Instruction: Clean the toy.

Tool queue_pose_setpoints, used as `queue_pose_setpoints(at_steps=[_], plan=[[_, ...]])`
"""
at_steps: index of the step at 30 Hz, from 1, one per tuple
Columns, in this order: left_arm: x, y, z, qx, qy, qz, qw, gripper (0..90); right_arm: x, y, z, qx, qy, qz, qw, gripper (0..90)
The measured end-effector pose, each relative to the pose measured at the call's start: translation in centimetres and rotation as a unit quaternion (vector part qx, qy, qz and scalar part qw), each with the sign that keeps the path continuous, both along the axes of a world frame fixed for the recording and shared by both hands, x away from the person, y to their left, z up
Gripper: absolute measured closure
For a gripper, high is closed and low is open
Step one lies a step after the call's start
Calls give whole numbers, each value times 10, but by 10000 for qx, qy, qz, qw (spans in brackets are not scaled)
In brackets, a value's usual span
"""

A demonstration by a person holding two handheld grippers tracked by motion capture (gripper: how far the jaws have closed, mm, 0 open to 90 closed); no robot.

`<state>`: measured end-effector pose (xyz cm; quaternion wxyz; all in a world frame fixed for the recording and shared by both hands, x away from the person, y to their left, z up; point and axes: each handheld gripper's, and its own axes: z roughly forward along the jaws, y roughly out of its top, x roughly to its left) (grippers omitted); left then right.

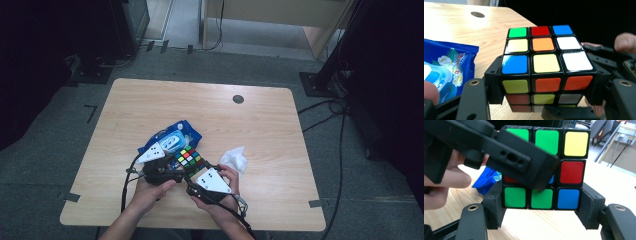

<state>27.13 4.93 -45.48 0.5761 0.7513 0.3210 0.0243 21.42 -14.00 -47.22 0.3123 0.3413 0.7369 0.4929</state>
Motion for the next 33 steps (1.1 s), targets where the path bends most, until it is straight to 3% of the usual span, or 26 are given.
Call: queue_pose_setpoints(at_steps=[4, 9, 13, 15, 17, 19, 22, 26, 28, 31, 33], plan=[[-3, -3, 0, 144, -122, 72, 9998, 337, 3, -2, 0, -1, 94, 52, 9999, 343], [-4, -3, 1, 151, -194, 93, 9997, 338, 6, -5, 3, 30, 284, 254, 9993, 343], [-4, -1, 2, 175, -239, 150, 9994, 339, 7, -4, 3, -26, 174, 232, 9996, 343], [-4, 0, 2, 213, -228, 202, 9993, 339, 10, -4, 2, 38, 239, 319, 9992, 342], [-3, 2, 1, 195, -210, 200, 9994, 339, 14, -6, 0, 270, 507, 541, 9969, 342], [-2, 2, 1, 199, -221, 217, 9993, 339, 17, -10, -3, 424, 570, 639, 9954, 342], [-2, 3, 1, 140, -201, 209, 9995, 339, 18, -10, -4, 450, 436, 660, 9958, 343], [-1, 4, 1, 143, -199, 178, 9995, 338, 18, -9, -3, 233, 235, 689, 9971, 344], [-2, 2, 0, 177, -163, 183, 9995, 337, 16, -8, -3, 59, 140, 630, 9979, 345], [-3, 0, 1, 240, -200, 191, 9993, 337, 11, -3, -2, -427, -176, 337, 9984, 344], [-5, 0, 3, 252, -278, 227, 9990, 338, 9, -1, -1, -440, -259, 283, 9983, 344]])
